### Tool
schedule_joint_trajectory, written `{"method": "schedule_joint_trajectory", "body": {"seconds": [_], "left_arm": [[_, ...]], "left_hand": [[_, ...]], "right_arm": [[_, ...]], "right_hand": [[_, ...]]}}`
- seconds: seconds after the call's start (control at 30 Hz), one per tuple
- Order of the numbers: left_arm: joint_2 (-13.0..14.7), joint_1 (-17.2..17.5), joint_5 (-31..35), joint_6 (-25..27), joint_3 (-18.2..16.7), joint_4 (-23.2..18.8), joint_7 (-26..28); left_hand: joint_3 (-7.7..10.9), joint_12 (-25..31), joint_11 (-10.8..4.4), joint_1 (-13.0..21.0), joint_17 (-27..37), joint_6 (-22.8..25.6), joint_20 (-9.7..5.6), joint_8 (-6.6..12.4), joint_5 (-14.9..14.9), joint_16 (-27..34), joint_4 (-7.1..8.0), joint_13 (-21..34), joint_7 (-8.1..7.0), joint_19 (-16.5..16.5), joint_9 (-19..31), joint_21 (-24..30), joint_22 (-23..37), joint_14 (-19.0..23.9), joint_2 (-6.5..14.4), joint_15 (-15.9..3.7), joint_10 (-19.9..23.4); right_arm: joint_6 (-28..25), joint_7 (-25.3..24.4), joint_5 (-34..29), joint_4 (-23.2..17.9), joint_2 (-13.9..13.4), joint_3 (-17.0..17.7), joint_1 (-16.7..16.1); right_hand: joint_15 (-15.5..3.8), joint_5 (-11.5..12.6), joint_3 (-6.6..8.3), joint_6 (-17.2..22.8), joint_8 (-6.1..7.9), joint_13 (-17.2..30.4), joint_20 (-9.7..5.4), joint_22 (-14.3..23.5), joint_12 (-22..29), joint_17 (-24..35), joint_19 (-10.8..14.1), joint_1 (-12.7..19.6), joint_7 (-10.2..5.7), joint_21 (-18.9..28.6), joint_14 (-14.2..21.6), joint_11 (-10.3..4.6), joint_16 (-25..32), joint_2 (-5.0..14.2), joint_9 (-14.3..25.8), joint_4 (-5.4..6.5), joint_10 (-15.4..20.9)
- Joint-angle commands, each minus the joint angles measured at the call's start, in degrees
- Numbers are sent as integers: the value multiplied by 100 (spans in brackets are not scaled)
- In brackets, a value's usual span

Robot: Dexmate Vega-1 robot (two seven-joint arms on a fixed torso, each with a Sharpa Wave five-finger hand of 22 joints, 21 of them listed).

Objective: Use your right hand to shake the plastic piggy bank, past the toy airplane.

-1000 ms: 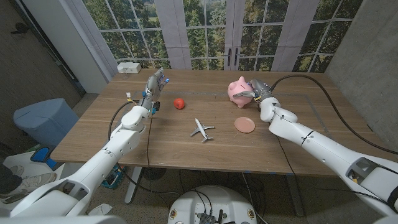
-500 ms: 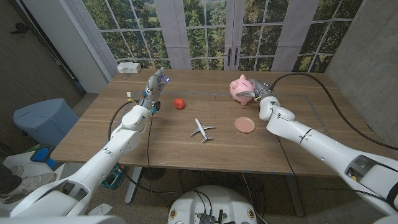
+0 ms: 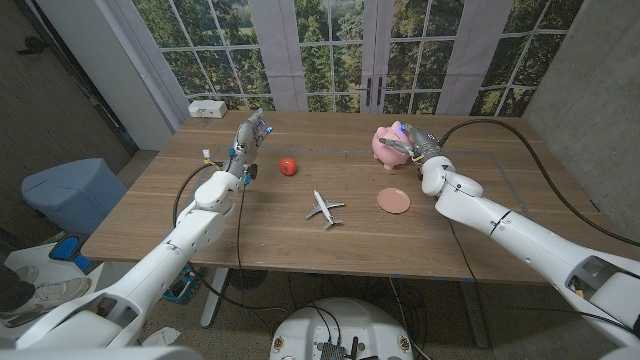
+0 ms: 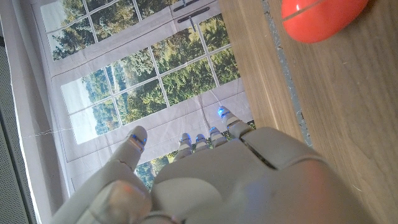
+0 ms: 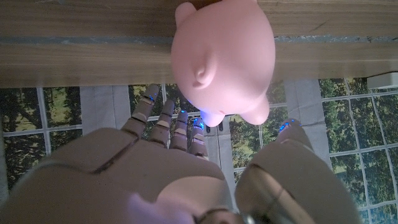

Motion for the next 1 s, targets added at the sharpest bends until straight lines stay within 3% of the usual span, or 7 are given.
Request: {"method": "schedule_joint_trajectory", "body": {"seconds": [0.03, 0.2, 0.5, 0.6, 0.73, 0.87, 1.0], "left_arm": [[68, 138, 17, -16, -33, -195, 56], [107, 212, 30, -9, -49, -304, 87], [173, 340, 31, 3, -91, -486, 137], [200, 386, 25, 11, -111, -554, 153], [238, 447, 28, 12, -137, -639, 174], [256, 473, 12, 2, -144, -665, 137], [292, 528, -17, 26, -167, -720, 131]], "left_hand": [[20, -2, -29, -19, 9, 21, 31, 19, -5, -3, -43, 16, -52, 40, 32, -28, 15, -3, 286, -149, -34], [20, -4, -26, -15, 8, 15, 26, 16, -6, -3, -51, 16, -55, 39, 32, -29, 15, -2, 285, -154, -38], [14, -3, -25, -11, 7, 8, 20, 13, -9, -6, -69, 16, -70, 36, 32, -30, 15, -7, 271, -150, -40], [21, 1, -13, -21, 21, 11, 20, 14, -6, 6, -34, 16, -55, 46, 32, -26, 15, -1, 333, -147, -31], [23, 8, -11, -43, 38, 17, -27, 15, -3, 18, 21, 15, -50, 68, 32, -18, 16, 0, 395, -153, -11], [21, 11, -25, -58, 46, 34, -70, 20, -1, 23, 54, 15, -58, 88, 31, -11, 16, 0, 412, -185, -1], [21, 12, -30, -64, 48, 37, -113, 19, 1, 21, 71, 14, -70, 90, 30, -12, 15, -10, 420, -221, 3]], "right_arm": [[1622, -685, 548, 107, -121, 586, -580], [2262, -848, 722, 247, -90, 772, -727], [3354, -934, 1040, 523, -42, 1054, -923], [3899, -958, 1190, 696, 7, 1165, -990], [4323, -990, 1306, 770, 52, 1303, -1095], [4740, -961, 1475, 860, 114, 1442, -1188], [5051, -754, 1788, 902, 151, 1587, -1272]], "right_hand": [[-17, 45, -72, 33, 34, -60, 5, 13, 8, -58, -94, -182, -40, -112, -214, -22, -25, 7, 1, 57, -109], [-66, 47, -108, 122, 68, -126, -114, 11, 46, -112, -44, -306, -116, -164, -225, -94, 20, 76, -6, 116, -80], [-153, 35, -92, 306, 108, -309, -695, 3, 110, -297, 70, -421, -89, -320, -347, -128, 48, 342, -25, 164, 56], [-230, 8, -51, 490, 144, -416, -801, 2, 156, -389, 243, -588, 128, -373, -188, -145, 136, 633, -33, 278, 235], [-389, -40, 12, 716, 180, -541, -926, 3, 188, -502, 460, -834, 231, -424, 7, -178, 199, 1023, -40, 451, 440], [-610, -90, 131, 851, 168, -667, -1190, 4, 169, -617, 585, -1068, 263, -505, 69, -262, 196, 1502, -47, 643, 523], [-732, -107, 279, 857, 134, -744, -1356, -1, 152, -715, 665, -1098, 263, -555, 76, -294, 165, 1742, -52, 696, 549]]}}
